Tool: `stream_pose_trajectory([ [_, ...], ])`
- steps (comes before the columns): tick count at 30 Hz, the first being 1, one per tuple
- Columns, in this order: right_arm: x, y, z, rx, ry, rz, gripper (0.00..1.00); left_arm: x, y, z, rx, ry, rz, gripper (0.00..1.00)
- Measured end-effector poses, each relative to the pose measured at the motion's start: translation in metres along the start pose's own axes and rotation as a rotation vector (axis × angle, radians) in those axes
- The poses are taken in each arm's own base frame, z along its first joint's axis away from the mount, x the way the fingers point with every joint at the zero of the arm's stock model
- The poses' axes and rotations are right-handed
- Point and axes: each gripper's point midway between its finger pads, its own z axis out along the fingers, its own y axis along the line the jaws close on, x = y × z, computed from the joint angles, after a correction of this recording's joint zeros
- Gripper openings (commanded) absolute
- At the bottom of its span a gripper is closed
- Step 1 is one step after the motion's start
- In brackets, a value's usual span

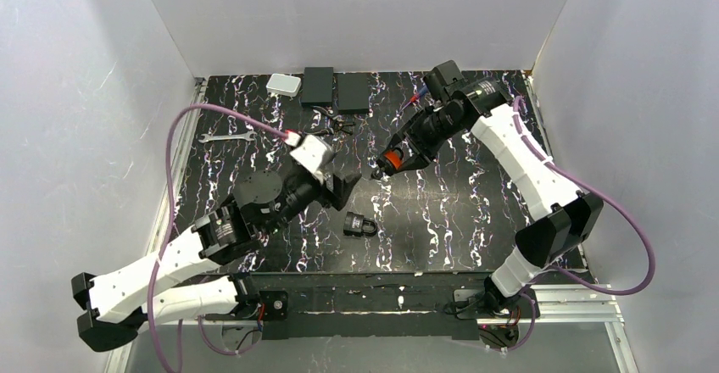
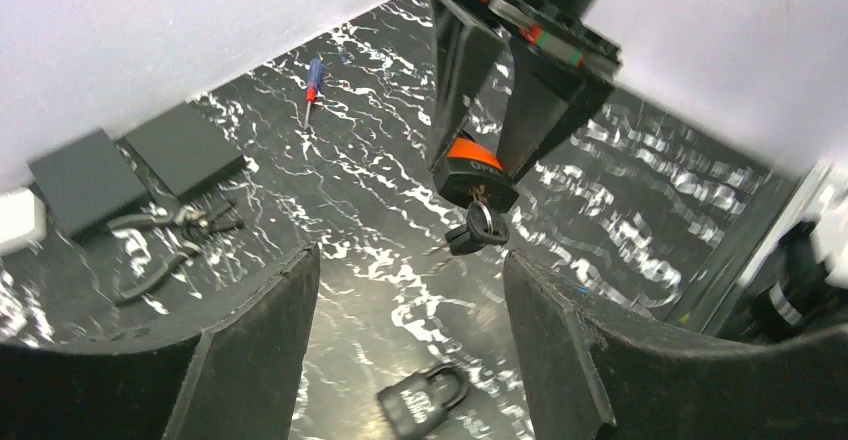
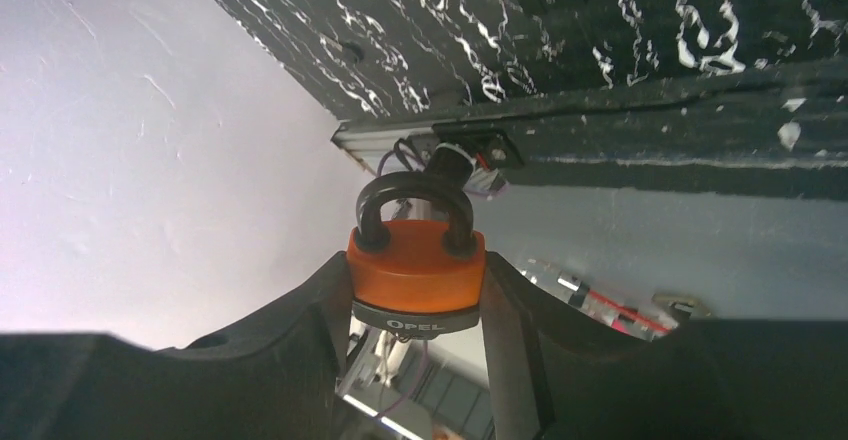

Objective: Unlock with the key

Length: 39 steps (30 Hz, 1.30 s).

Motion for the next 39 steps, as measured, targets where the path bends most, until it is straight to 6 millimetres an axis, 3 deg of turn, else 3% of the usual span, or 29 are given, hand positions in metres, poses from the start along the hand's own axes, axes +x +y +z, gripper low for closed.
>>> stream_pose_trajectory([
  [7,-0.014,0.004,-0.004,-0.01,-0.081,-0.058,0.01,-0.017,0.025,0.011,-0.135,-0.007,-0.379,0.63],
  [13,-0.019,0.009,-0.006,-0.032,-0.117,-0.08,0.01,-0.011,0.039,0.031,-0.184,0.005,-0.625,0.66],
  [23,-0.022,0.009,-0.011,-0.041,-0.147,-0.108,0.01,0.006,0.009,0.072,-0.028,0.109,-0.797,0.63],
  [31,-0.024,0.009,-0.014,-0.046,-0.163,-0.12,0.01,0.009,-0.015,0.082,0.1,0.172,-0.833,0.61],
  [39,-0.023,0.018,-0.021,-0.084,-0.179,-0.147,0.01,0.015,-0.021,0.087,0.136,0.202,-0.836,0.59],
])
